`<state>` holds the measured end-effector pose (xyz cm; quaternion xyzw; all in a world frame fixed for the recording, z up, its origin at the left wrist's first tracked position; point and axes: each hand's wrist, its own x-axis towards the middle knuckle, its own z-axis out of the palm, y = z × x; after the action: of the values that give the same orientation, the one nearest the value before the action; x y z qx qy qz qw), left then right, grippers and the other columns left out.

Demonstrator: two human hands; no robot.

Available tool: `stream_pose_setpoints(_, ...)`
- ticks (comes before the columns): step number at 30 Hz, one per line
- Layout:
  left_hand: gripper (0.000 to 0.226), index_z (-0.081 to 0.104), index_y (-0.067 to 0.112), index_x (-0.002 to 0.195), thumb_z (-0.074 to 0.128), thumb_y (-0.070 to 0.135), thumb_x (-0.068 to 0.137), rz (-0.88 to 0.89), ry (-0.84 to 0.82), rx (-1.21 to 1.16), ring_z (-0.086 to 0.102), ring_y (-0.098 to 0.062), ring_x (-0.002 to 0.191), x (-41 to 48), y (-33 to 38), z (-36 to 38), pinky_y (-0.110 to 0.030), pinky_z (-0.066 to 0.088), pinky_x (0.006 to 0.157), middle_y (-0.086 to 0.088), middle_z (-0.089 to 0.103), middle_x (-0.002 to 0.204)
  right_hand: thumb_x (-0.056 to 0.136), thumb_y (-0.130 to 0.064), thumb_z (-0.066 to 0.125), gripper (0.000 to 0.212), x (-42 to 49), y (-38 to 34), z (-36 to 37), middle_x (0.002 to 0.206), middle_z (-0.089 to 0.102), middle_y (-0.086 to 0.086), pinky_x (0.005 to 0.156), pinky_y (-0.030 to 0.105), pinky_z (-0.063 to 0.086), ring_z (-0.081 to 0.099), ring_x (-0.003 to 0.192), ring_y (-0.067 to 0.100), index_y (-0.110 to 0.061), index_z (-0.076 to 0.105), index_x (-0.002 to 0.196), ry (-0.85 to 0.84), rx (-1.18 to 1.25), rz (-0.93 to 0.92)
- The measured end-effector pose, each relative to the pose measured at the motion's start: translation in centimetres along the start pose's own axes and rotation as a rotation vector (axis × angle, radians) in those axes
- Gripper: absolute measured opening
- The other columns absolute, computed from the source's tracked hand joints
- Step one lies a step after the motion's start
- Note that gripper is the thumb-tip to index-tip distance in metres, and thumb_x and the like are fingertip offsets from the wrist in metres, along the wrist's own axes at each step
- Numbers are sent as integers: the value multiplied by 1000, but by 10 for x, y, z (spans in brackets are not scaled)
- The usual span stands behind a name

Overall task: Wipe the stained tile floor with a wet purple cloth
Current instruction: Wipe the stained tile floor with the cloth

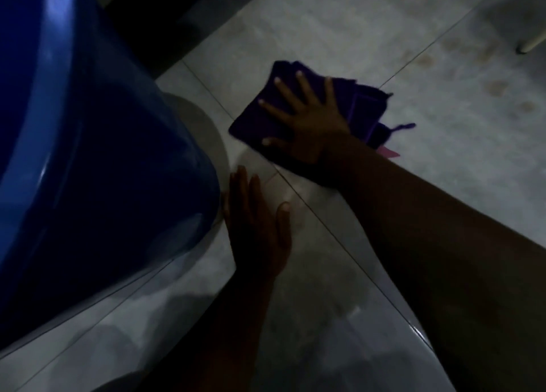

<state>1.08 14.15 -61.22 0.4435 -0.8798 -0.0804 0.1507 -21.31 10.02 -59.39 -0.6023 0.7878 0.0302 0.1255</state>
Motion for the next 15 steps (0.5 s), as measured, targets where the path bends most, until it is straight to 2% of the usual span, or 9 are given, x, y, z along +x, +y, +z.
stream_pose_setpoints(3, 66, 30, 8, 153, 33, 51, 103, -104, 13, -51, 30, -32, 150, -1, -1, -2, -53, 35, 116, -18, 29, 163, 89, -79, 16, 76, -26, -10, 8, 170, -4, -2, 118, 69, -4, -11, 155, 35, -46, 9, 157, 36, -49, -198)
stream_pose_setpoints(6, 71, 23, 10, 155, 26, 56, 101, -86, -96, -42, 25, -31, 152, 2, 0, -4, -52, 28, 121, -15, 22, 166, 91, -77, 19, 75, -86, 20, 21, 170, 4, -1, 119, 68, 2, -5, 156, 35, -42, 15, 157, 51, -93, -249)
stream_pose_setpoints(8, 75, 19, 10, 156, 17, 60, 100, -10, -190, 20, 22, -33, 153, 4, 2, -6, -53, 24, 123, -15, 18, 167, 90, -78, 21, 76, -133, 59, 28, 169, 13, 1, 118, 69, 7, 3, 156, 36, -41, 19, 156, 78, -54, -148)
stream_pose_setpoints(10, 80, 20, 8, 156, 13, 62, 99, 103, -261, 116, 20, -34, 154, 6, 7, -7, -57, 22, 123, -17, 20, 166, 88, -82, 18, 79, -173, 112, 30, 168, 18, 4, 117, 70, 11, 8, 155, 37, -41, 21, 156, 79, -1, 41)
stream_pose_setpoints(13, 81, 27, 7, 155, 15, 64, 98, 237, -311, 193, 21, -34, 154, 9, 10, -5, -61, 20, 122, -17, 26, 165, 84, -87, 15, 83, -202, 177, 25, 170, 7, 0, 117, 72, 6, 1, 156, 33, -47, 12, 157, 35, 89, 369)
stream_pose_setpoints(15, 82, 29, 6, 154, 15, 64, 98, 248, -327, 193, 21, -34, 154, 10, 10, -4, -61, 20, 121, -17, 27, 164, 83, -88, 13, 83, -192, 182, 21, 171, -2, -2, 118, 70, -1, -6, 156, 32, -50, 3, 156, 33, 143, 534)
